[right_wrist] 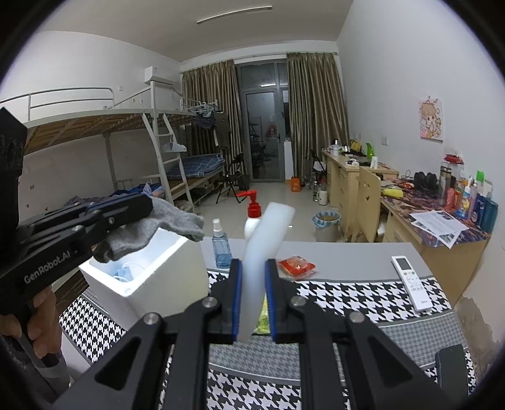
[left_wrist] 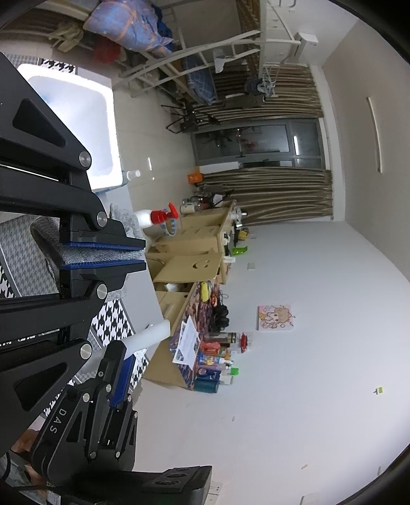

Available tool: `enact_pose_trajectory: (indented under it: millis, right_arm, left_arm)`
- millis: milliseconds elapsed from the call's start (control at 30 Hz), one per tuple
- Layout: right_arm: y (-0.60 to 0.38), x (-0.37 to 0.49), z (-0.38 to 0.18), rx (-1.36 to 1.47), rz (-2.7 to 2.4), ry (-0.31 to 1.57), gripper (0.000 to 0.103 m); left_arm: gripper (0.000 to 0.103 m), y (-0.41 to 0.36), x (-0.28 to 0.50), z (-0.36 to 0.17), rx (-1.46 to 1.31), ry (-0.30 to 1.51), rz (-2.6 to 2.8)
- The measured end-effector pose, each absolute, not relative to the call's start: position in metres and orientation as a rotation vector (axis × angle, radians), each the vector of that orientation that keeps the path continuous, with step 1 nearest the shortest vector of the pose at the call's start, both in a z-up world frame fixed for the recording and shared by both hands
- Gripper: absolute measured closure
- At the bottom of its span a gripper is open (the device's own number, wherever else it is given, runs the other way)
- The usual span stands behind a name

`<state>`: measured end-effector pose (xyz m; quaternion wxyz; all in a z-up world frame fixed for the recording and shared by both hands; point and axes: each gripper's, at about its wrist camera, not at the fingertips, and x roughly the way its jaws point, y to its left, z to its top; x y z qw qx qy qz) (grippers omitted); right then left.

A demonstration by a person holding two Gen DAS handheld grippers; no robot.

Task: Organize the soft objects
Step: 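Carry the sock over the foam box with the left tool while the right tool carries the stick, then lower the grey sock into the foam box and open the left tool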

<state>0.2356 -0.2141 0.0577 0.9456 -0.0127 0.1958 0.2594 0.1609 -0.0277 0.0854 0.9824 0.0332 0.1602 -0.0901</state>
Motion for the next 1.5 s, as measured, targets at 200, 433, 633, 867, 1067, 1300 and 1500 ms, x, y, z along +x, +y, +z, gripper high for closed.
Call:
enact_pose_trajectory:
  millis: [200, 433, 633, 867, 1067, 1300, 1500]
  right_arm:
    - [-0.207, 0.237, 0.062, -0.035, 0.547, 0.393, 0.085]
    - [-0.196, 0.233, 0.069, -0.045, 0.594, 0.371, 0.085]
    - [-0.185, 0.234, 0.071, -0.041, 0.641, 0.366, 0.085]
    - [-0.176, 0.235, 0.073, -0.038, 0.684, 0.366, 0.085]
    - [-0.166, 0.233, 0.074, -0.041, 0.715, 0.36, 0.085]
    - [-0.156, 0.233, 0.073, -0.046, 0.735, 0.366, 0.085]
    - [-0.145, 0.233, 0.072, -0.059, 0.749, 0.371, 0.085]
  left_arm:
    - [0.097, -0.02, 0.158, 0.091, 0.062, 0.306, -0.154]
    - [0.097, -0.01, 0.154, 0.096, 0.06, 0.289, -0.113]
    - [0.097, 0.001, 0.152, 0.097, 0.048, 0.281, -0.069]
    - [0.097, 0.014, 0.149, 0.097, 0.042, 0.275, -0.012]
    - [0.097, 0.026, 0.149, 0.094, 0.032, 0.284, 0.037]
    - [0.097, 0.035, 0.148, 0.093, 0.031, 0.284, 0.063]
    - [0.097, 0.045, 0.149, 0.09, 0.021, 0.291, 0.084]
